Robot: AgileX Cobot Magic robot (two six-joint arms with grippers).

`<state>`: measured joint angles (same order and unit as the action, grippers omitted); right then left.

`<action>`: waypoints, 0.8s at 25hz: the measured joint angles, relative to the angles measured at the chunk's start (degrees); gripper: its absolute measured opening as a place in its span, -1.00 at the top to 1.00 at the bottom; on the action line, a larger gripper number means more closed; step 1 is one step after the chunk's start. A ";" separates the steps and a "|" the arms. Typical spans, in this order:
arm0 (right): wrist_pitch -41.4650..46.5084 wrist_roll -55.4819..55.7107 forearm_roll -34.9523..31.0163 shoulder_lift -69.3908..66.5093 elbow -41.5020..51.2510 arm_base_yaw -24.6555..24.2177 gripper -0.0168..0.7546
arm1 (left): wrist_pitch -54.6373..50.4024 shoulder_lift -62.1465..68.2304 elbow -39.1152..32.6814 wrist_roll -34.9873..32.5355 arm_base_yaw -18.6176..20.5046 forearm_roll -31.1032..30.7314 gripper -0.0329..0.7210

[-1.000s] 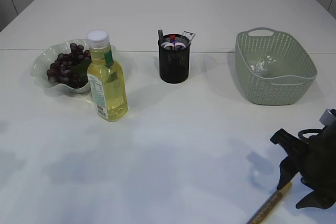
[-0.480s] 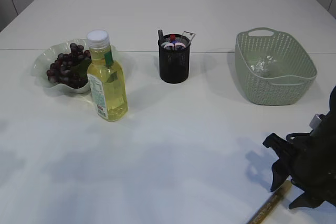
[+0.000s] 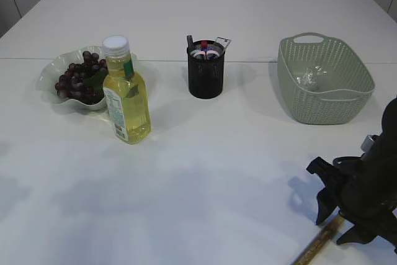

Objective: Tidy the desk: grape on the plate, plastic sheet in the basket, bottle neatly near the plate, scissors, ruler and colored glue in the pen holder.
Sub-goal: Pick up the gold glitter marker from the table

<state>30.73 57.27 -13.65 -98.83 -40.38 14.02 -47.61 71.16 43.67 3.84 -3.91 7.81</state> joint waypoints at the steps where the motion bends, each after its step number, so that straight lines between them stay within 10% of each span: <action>1: 0.00 0.00 0.00 -0.10 -0.11 0.22 0.09 | 0.00 0.00 0.00 0.00 0.00 0.00 -0.19; 11: 0.00 0.00 0.00 -0.43 -0.23 0.70 0.56 | 0.03 0.00 0.00 0.00 0.00 0.00 -0.19; 20: 0.00 -5.38 -2.02 -0.64 -2.15 0.70 0.59 | 0.12 0.00 0.00 0.00 0.00 0.00 -0.19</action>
<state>30.73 51.89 -15.67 -99.47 -42.53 14.72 -47.49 71.16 43.67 3.84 -3.91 7.81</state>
